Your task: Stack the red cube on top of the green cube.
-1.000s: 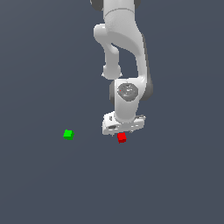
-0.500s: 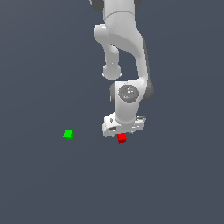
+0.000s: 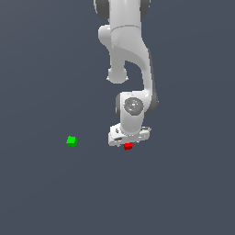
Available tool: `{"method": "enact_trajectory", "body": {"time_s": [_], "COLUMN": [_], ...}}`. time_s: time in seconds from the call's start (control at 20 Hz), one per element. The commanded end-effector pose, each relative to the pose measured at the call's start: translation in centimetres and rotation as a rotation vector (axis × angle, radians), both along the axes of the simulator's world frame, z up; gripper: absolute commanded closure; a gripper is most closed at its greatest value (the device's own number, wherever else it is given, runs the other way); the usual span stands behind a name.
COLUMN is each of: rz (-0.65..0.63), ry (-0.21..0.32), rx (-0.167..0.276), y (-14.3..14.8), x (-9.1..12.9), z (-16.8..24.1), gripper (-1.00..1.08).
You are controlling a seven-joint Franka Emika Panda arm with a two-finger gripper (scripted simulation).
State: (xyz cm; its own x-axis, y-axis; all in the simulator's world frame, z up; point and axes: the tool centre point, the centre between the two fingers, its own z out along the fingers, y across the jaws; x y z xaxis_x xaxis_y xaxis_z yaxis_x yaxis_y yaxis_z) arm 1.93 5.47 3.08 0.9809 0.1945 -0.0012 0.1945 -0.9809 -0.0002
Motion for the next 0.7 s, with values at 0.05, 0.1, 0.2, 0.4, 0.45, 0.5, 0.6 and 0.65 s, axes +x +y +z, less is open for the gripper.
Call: {"method": "enact_trajectory", "body": {"time_s": [0.05, 0.1, 0.2, 0.4, 0.45, 0.5, 0.6, 0.65], "rz": [0.000, 0.000, 0.000, 0.000, 0.000, 0.000, 0.000, 0.000], "ry": [-0.001, -0.001, -0.001, -0.001, -0.001, -0.001, -0.001, -0.001], "rx": [0.000, 0.000, 0.000, 0.000, 0.000, 0.000, 0.000, 0.000], "y": [0.00, 0.01, 0.01, 0.01, 0.01, 0.01, 0.01, 0.01], "x": [0.06, 0.09, 0.15, 0.15, 0.15, 0.15, 0.15, 0.15], "z": [-0.98, -1.07, -1.10, -1.10, -1.10, -1.10, -1.10, -1.10], "gripper": [-0.92, -0.92, -0.92, 1.08, 1.08, 1.08, 1.08, 1.08]}}
